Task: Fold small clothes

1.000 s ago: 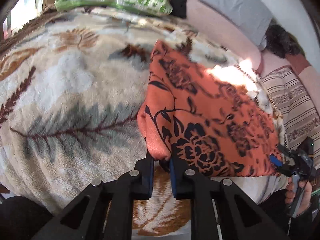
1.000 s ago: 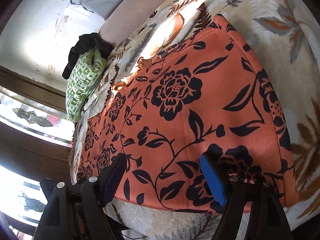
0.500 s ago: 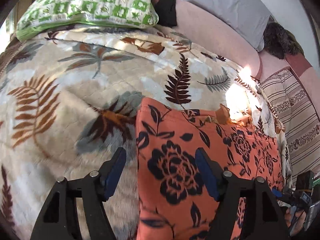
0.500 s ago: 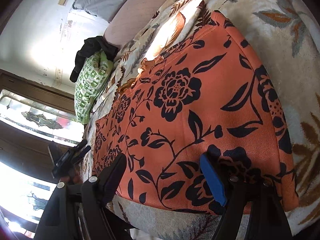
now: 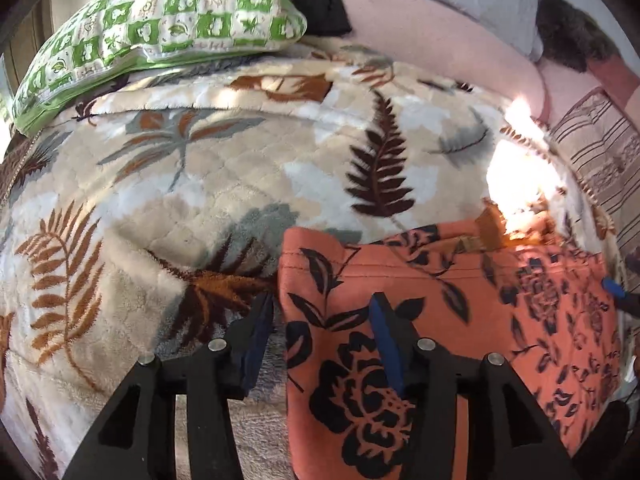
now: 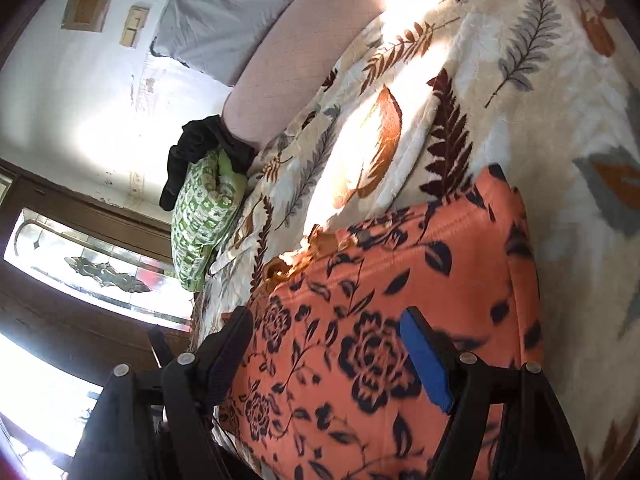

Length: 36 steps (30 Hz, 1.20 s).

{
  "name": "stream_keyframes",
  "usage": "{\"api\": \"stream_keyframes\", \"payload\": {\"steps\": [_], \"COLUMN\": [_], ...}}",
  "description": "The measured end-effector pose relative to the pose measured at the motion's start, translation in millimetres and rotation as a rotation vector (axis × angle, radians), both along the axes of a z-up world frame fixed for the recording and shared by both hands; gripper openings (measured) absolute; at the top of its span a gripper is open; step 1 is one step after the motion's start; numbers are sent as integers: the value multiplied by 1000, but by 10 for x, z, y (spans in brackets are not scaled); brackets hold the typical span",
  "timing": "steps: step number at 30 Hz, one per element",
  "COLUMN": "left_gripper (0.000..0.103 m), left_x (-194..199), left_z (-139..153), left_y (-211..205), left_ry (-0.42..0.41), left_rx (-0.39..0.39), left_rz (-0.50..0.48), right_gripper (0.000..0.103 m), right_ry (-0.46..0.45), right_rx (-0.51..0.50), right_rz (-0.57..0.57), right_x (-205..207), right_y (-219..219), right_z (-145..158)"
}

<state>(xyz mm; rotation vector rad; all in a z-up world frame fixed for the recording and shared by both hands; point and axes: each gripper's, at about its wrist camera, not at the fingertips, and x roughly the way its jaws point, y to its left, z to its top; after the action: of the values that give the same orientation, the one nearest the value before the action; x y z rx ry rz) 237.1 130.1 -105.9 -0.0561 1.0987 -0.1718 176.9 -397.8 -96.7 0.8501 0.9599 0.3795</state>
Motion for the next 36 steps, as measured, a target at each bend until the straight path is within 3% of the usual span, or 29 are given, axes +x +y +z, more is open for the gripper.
{"api": "stream_keyframes", "payload": {"steps": [2,4,5,8,11,13,15,17,19,20,22,25,30,33,36], "left_gripper": [52,52,52,52,53,62,67,68,71,72,72,71,71,71,71], "left_x": [113,99,54,-163,-575,-913,-1197,-1336,-1300,-1313,-1387,-1546,-1735,-1783,-1842], "left_z": [-75,1,65,274,524,653,668,488,83,-30,94,386,581,544,513], "left_y": [94,160,174,248,297,235,121,-7,-86,-53,12,-14,-207,-279,-324], "left_ry": [16,9,-19,-61,-114,-148,-163,-143,-29,-22,-49,-122,-163,-148,-124], "left_rx": [-78,-96,-67,-52,-99,-130,-139,-111,-8,-18,-38,-25,9,19,17], "left_rz": [55,97,109,116,110,76,20,-8,-5,4,53,62,27,42,50], "right_gripper": [76,73,75,75,76,76,78,80,80,77,78,80,83,84,84], "right_ry": [101,122,118,45,12,3,-8,0,55,107,108,42,-48,-22,123], "right_rx": [-86,69,66,-100,-70,-40,18,62,13,28,166,55,80,45,-13], "right_rz": [-128,-237,-243,-171,-85,-45,-12,8,-70,-146,-242,-202,-81,-81,-192], "right_x": [259,267,229,-7,-416,-733,-1023,-1167,-1216,-1248,-1378,-1502,-1567,-1434,-1348], "right_y": [-246,-478,-472,-260,-25,139,278,374,259,119,-73,10,311,395,211], "right_z": [-285,-405,-310,87,262,296,270,130,-103,-261,-325,46,329,168,-247]}}
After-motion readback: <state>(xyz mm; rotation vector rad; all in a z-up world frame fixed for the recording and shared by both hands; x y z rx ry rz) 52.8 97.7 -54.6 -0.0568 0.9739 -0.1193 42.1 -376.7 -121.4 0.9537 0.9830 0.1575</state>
